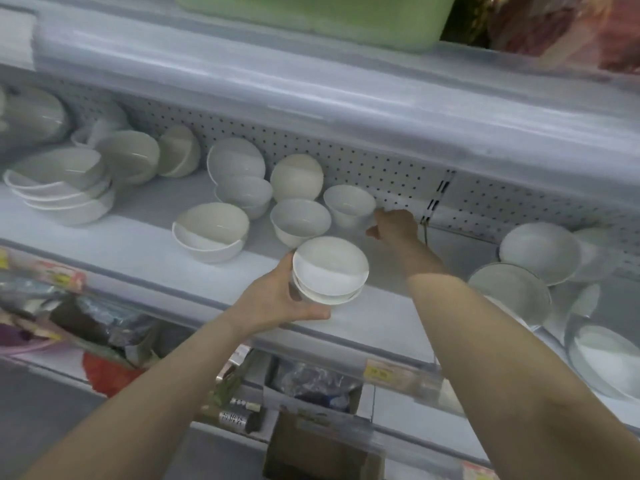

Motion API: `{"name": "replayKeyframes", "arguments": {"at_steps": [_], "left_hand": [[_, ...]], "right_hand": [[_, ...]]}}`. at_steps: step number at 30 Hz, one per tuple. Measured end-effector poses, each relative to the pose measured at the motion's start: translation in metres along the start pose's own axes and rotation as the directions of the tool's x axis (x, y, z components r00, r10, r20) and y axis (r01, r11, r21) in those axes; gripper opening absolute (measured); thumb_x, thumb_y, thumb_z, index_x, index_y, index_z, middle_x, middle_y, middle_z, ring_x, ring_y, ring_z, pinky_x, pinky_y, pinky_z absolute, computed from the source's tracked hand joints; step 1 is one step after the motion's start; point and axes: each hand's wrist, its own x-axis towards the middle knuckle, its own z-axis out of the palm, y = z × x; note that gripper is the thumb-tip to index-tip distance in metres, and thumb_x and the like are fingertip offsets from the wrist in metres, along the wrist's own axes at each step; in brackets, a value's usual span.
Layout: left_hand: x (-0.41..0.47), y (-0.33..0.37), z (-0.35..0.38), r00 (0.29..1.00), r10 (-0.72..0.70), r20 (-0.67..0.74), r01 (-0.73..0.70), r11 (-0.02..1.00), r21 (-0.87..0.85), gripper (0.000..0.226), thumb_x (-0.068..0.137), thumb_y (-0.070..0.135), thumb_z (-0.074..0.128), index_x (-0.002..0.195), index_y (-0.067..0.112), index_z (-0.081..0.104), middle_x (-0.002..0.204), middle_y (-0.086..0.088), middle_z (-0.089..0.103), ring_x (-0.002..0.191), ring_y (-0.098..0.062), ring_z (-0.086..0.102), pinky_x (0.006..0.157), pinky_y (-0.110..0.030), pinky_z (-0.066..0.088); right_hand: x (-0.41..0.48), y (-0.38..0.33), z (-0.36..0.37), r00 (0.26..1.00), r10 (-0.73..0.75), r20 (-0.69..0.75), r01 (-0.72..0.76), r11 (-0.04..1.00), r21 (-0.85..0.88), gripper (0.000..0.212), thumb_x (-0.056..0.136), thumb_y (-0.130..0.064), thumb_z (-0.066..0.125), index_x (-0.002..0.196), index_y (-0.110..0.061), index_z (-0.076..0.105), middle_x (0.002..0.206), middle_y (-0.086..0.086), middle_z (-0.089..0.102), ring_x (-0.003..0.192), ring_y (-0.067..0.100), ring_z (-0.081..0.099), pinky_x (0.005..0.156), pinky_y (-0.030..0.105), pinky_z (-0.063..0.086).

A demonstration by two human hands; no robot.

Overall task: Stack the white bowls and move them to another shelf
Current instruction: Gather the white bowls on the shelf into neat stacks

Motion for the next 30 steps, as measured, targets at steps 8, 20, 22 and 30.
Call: {"name": "replayKeyframes", "arguments": {"at_steps": [8, 20, 22, 30], "left_hand": [[0.000, -0.009, 0.011, 0.995, 0.010, -0.096, -0.005, 0.998, 0.061, 0.104, 0.053, 0.078, 0.069, 0.142, 0.055, 0.019, 0.110, 0.026, 0.060, 0.096, -0.006, 0.058, 0.085, -0.025, 0.047], [0.002, -0.006, 0.006, 0.999, 0.015, -0.031, -0.014, 0.999, 0.037, 0.096, 0.071, 0.058, 0.079, 0.146, 0.043, 0.022, 0.121, 0.015, 0.060, 0.104, -0.013, 0.060, 0.092, -0.033, 0.050], [0.004, -0.005, 0.003, 1.000, 0.014, -0.015, -0.013, 0.999, 0.030, 0.096, 0.069, 0.058, 0.080, 0.145, 0.041, 0.023, 0.121, 0.015, 0.059, 0.107, -0.015, 0.060, 0.094, -0.034, 0.050], [0.004, -0.006, 0.001, 0.999, 0.051, 0.017, -0.049, 0.995, -0.086, 0.095, 0.071, 0.049, 0.083, 0.146, 0.033, 0.027, 0.126, 0.017, 0.055, 0.115, -0.016, 0.061, 0.098, -0.033, 0.048]], "right_hand": [[0.024, 0.003, 0.033, 1.000, -0.028, 0.006, 0.027, 0.991, 0.129, 0.038, 0.095, -0.025, 0.046, 0.083, -0.003, 0.075, 0.033, -0.013, 0.054, 0.066, 0.017, 0.062, 0.066, 0.025, 0.051], [-0.039, 0.004, -0.024, 0.980, -0.085, -0.180, 0.109, 0.986, 0.129, 0.025, 0.085, -0.008, 0.047, 0.065, -0.012, 0.061, 0.052, -0.003, 0.062, 0.062, 0.015, 0.055, 0.053, 0.021, 0.038], [-0.059, 0.000, -0.042, 0.970, -0.104, -0.221, 0.143, 0.975, 0.170, 0.029, 0.083, -0.007, 0.046, 0.058, -0.013, 0.058, 0.055, 0.000, 0.063, 0.054, 0.012, 0.050, 0.058, 0.024, 0.037], [-0.123, -0.008, -0.052, 0.976, -0.117, -0.183, 0.126, 0.991, 0.039, 0.029, 0.084, -0.008, 0.048, 0.056, -0.011, 0.055, 0.038, -0.008, 0.052, 0.050, 0.014, 0.046, 0.056, 0.026, 0.035]]}}
